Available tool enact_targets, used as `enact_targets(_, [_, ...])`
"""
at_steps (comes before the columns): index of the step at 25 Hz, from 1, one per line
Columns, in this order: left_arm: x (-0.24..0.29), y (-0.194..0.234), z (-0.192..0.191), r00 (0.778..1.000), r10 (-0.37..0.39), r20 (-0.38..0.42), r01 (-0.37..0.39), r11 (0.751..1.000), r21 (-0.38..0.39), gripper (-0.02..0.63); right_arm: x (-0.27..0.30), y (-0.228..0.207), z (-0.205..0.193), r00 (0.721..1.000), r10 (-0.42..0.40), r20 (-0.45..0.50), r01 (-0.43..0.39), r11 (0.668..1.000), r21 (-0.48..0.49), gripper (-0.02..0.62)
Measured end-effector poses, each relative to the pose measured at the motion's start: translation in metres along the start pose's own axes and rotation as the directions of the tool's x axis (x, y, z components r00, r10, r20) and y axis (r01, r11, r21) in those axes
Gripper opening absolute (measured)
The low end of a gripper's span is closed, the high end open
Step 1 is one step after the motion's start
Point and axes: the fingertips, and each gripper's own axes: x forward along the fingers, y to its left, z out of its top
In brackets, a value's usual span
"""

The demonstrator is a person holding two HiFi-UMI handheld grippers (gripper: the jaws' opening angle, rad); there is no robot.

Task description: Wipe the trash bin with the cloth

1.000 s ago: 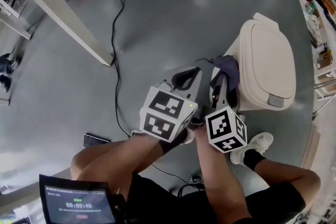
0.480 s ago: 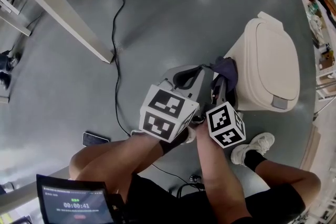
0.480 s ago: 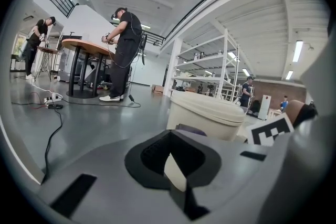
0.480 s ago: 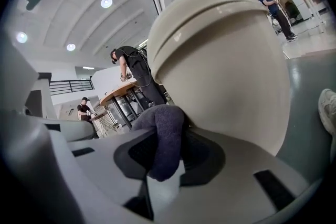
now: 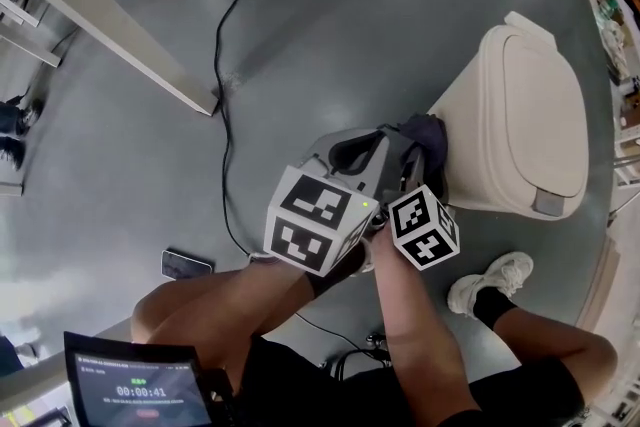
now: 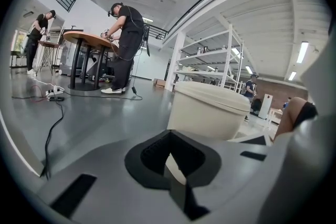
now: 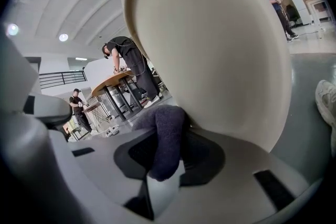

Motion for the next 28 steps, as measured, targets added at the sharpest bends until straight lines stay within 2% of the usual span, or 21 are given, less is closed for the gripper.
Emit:
enact_targets(6, [0.009,0.014,-0.031,0.999,0.003,-0.040,-0.003,1.000,0.004,-0.003,0.024,-0.019,-0.044,0.998,-0.045,-0.037,0.045,0.999,0.004,0.092])
enact_targets(12, [0.012,0.010,-0.038,0.998,-0.008,-0.062,0.008,1.000,0.000,-0.003,0.038,-0.037,-0.069,0.994,-0.085,-0.070,0.082,0.996,-0.040,0.092])
enact_targets(20, [0.015,0.009,-0.045,0.997,-0.002,-0.081,0.004,1.000,0.024,-0.003,0.049,-0.059,-0.099,0.979,-0.140,-0.149,0.139,0.990,-0.015,0.091])
enact_targets(23, [0.015,0.010,-0.046,0.996,0.001,-0.084,0.001,1.000,0.022,-0.003,0.048,-0.053,-0.092,0.985,-0.113,-0.131,0.112,0.994,-0.018,0.092])
enact_targets(28, [0.014,0.018,-0.037,0.998,0.013,-0.059,-0.012,1.000,0.019,-0.003,0.040,-0.007,-0.042,1.000,0.013,0.011,-0.013,0.999,-0.035,0.092])
